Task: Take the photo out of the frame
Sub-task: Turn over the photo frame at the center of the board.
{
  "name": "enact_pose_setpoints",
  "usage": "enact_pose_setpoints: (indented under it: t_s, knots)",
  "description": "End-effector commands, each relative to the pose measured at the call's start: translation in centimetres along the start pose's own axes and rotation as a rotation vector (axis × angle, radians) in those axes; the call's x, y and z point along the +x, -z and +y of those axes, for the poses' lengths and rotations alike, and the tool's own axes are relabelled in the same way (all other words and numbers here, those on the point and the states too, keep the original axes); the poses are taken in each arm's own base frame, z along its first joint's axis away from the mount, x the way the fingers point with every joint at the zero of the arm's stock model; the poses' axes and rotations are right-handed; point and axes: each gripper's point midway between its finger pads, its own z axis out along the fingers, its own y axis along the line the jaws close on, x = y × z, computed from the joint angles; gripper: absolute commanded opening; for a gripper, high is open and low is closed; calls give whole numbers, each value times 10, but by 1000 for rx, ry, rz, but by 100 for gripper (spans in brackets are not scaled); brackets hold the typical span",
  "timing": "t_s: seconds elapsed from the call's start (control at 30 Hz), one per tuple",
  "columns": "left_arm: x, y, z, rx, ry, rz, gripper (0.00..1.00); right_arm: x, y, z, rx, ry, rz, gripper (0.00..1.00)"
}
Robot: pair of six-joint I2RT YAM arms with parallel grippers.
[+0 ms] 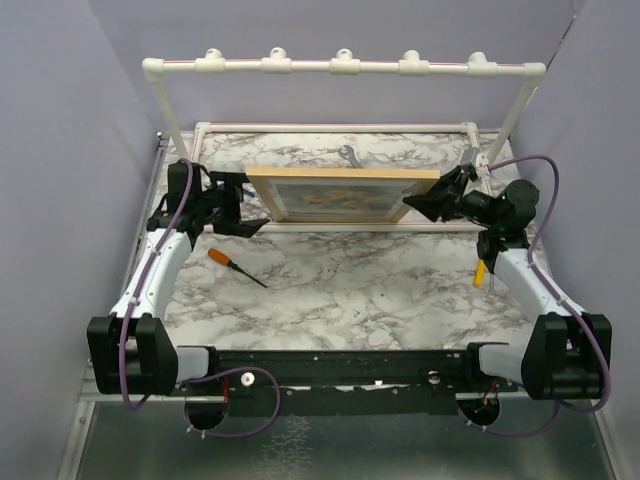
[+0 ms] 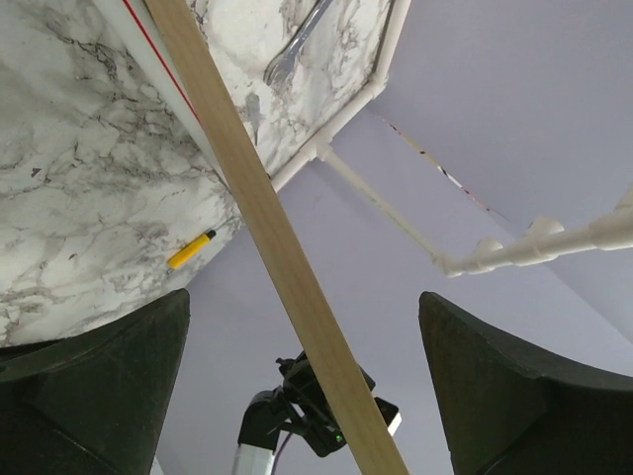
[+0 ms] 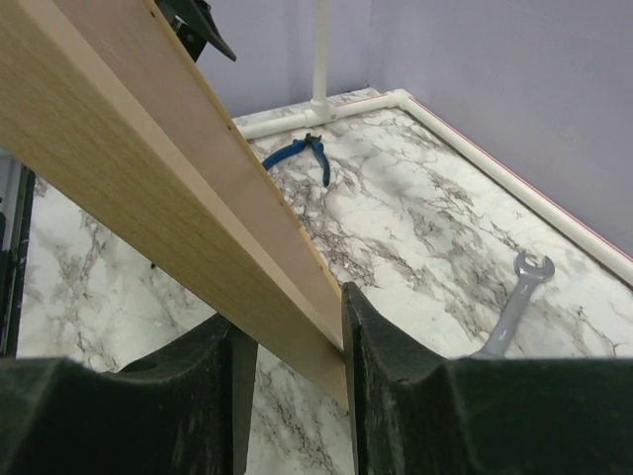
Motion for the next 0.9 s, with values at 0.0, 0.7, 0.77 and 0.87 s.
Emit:
enact_pose_setpoints:
  t_s: [0.0, 0.7, 0.77, 0.87]
  knots:
    - [9, 5, 8, -37, 127, 52, 97, 3, 2, 14, -24, -97, 20, 35]
    - [32, -1, 19, -45, 134, 63, 31, 9, 13, 26, 42, -101, 27, 58]
    - [33, 1, 23, -48, 142, 70, 26, 6, 17, 30, 61, -80, 17, 65]
    - [34, 3, 27, -47, 152, 71, 25, -1, 24, 43, 76, -35, -12, 99]
